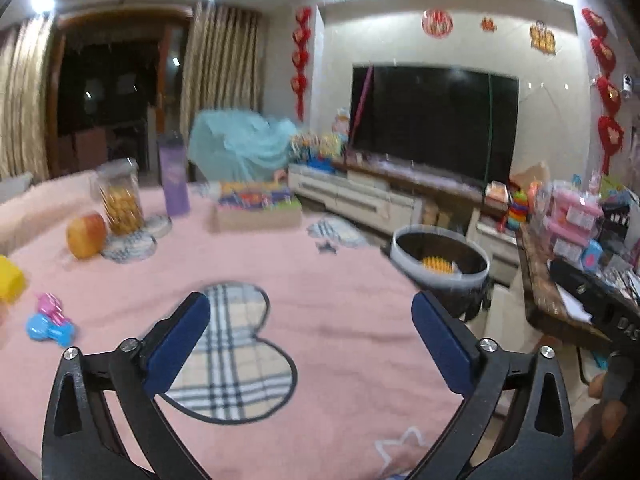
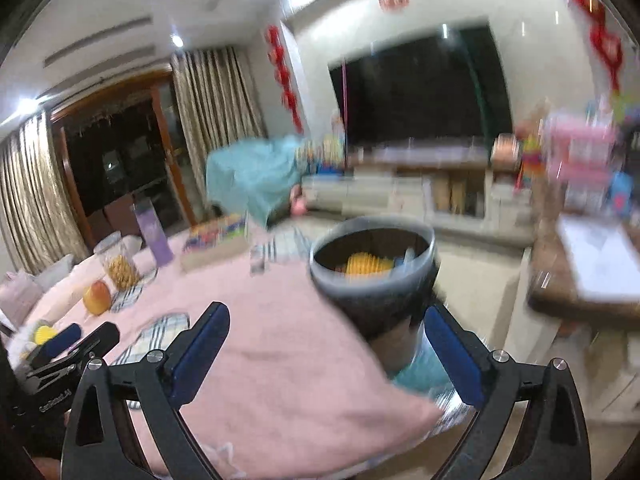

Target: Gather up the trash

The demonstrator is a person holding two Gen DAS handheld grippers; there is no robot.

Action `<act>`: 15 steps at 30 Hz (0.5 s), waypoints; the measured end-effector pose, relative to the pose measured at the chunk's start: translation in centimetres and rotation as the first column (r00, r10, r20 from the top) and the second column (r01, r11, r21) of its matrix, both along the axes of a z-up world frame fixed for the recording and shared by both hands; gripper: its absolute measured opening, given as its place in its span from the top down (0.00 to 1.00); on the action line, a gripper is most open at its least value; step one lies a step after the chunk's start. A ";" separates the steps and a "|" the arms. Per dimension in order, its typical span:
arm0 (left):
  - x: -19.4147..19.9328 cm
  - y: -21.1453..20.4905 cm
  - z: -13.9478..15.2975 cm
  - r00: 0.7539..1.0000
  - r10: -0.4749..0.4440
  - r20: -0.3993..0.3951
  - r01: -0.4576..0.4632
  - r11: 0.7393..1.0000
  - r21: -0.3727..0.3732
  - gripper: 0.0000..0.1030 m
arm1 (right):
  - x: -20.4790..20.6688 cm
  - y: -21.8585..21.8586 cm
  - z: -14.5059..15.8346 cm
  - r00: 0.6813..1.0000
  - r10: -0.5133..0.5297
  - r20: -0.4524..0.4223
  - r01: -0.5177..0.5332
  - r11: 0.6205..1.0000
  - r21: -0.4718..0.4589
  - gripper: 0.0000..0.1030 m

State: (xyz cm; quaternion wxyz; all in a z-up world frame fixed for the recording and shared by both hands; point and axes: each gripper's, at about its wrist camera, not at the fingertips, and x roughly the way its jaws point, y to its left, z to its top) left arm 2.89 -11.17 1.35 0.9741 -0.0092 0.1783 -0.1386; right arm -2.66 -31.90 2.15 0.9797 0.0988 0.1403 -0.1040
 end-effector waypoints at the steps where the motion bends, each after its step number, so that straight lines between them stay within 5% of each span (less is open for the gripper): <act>1: -0.6 0.2 0.5 0.999 0.014 0.031 -0.014 1.000 -0.004 0.00 | -0.8 0.6 0.8 0.999 -0.009 0.053 0.011 0.999 -0.042 0.00; 4: -1.9 0.7 1.1 0.995 0.034 0.091 -0.033 0.999 -0.011 0.00 | -2.1 1.7 1.7 0.992 -0.031 0.120 0.044 0.993 -0.109 0.00; 15: -2.8 0.9 -0.5 0.993 0.068 0.095 -0.072 0.997 0.039 0.00 | -2.0 2.0 -0.8 0.998 -0.023 0.064 0.027 0.998 -0.062 0.00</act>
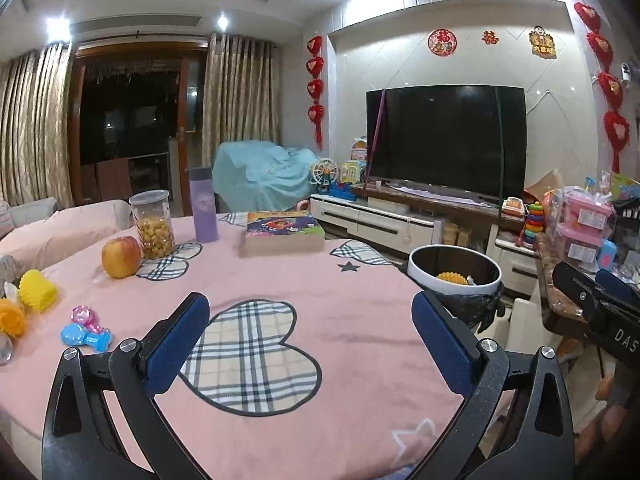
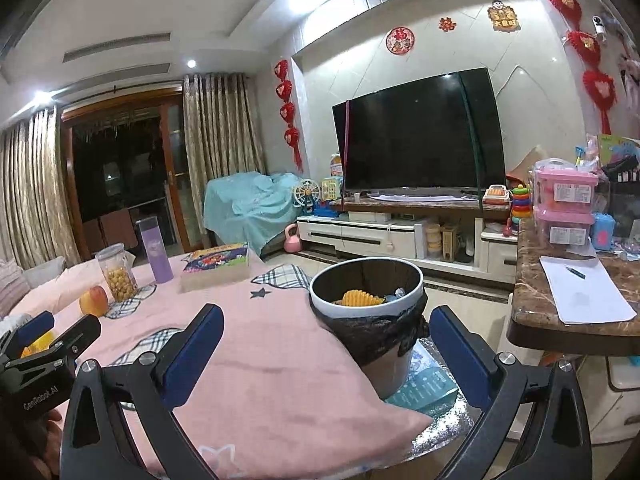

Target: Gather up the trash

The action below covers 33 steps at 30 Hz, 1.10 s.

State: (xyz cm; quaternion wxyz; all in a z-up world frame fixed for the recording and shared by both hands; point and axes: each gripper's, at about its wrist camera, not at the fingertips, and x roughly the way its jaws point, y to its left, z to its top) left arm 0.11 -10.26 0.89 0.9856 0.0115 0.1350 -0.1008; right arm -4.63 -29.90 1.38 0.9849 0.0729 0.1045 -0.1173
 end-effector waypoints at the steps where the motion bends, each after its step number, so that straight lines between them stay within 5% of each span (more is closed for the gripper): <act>1: -0.1 0.0 0.0 1.000 0.001 0.002 -0.001 1.000 -0.001 0.00 | -0.1 0.0 -0.2 1.000 0.000 -0.002 0.000 1.000 -0.001 0.00; 33: -1.2 -0.6 0.2 1.000 0.003 0.015 -0.003 1.000 0.007 0.00 | -1.0 -0.2 -0.5 1.000 -0.001 0.012 0.001 1.000 0.011 0.00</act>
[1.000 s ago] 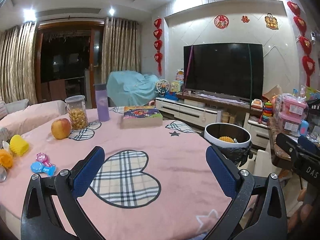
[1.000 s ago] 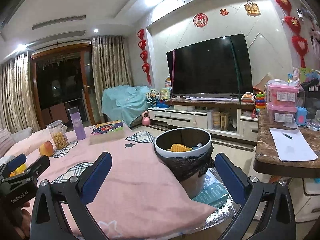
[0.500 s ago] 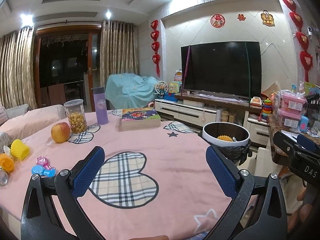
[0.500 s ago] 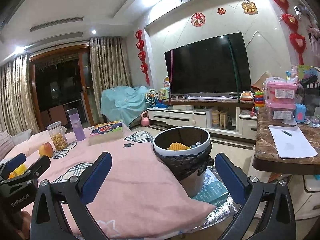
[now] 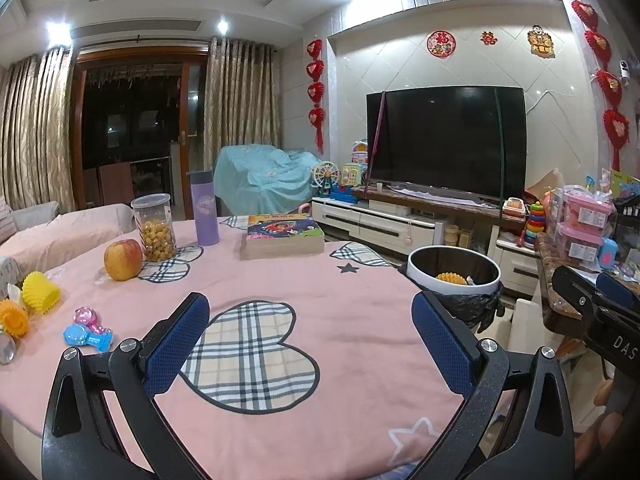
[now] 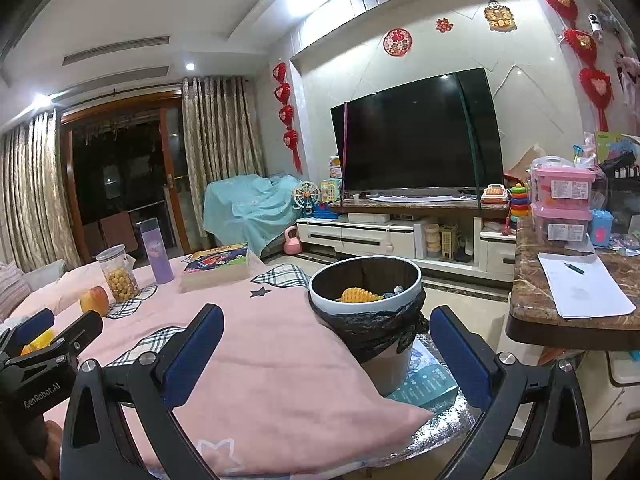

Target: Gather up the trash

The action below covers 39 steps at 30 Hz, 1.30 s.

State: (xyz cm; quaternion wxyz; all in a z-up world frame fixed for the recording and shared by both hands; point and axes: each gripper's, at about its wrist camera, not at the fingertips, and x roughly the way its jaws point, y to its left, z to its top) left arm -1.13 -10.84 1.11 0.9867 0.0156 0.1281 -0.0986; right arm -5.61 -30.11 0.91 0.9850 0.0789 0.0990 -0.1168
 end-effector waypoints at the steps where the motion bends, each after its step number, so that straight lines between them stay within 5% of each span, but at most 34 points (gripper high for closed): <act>1: 0.0 0.0 0.0 1.000 -0.003 0.001 0.003 1.000 0.001 0.00 | 0.0 0.0 0.0 1.000 0.000 -0.001 0.000 1.000 -0.001 0.00; 39: -0.1 -0.4 -0.2 1.000 -0.016 -0.003 0.016 1.000 0.017 0.00 | 0.0 -0.2 0.3 1.000 0.013 -0.003 -0.013 1.000 -0.004 0.00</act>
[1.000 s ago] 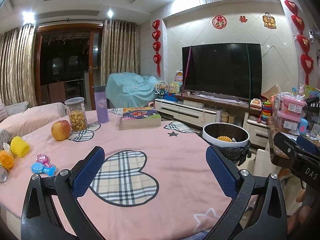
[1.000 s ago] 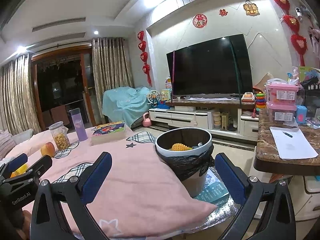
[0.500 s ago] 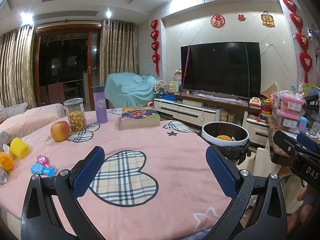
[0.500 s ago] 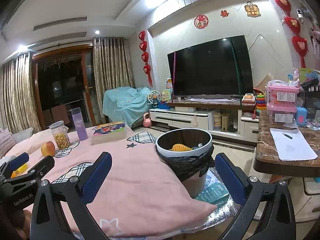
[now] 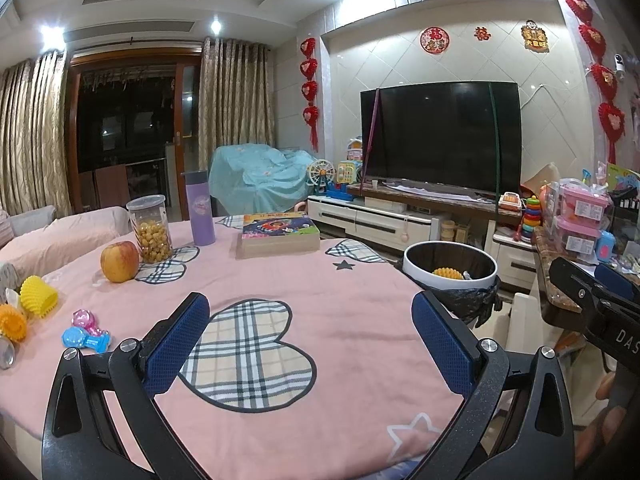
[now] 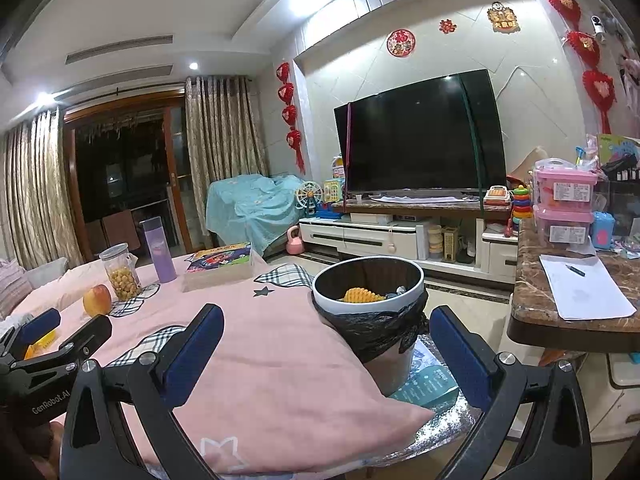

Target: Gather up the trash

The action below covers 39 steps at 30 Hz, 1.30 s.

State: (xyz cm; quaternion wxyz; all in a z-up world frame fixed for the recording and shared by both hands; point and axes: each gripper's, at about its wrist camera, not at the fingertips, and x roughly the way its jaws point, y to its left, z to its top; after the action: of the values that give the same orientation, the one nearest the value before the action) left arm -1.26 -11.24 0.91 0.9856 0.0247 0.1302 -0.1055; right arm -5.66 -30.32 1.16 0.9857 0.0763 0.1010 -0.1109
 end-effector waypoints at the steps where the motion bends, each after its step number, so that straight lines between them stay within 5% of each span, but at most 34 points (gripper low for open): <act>1: 0.0 0.0 0.0 1.000 0.000 0.000 0.000 1.000 0.000 0.00 | 0.0 0.1 0.0 1.000 0.000 0.001 0.000 1.000 -0.001 0.00; 39: 0.9 0.4 -0.6 1.000 -0.011 -0.017 0.011 1.000 0.009 0.00 | 0.3 0.3 -0.5 1.000 0.006 -0.012 -0.006 1.000 0.008 0.00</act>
State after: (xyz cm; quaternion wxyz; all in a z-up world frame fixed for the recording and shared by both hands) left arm -0.41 -10.82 0.34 0.9837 0.0289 0.1391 -0.1103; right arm -5.32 -30.04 0.68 0.9852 0.0793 0.1075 -0.1078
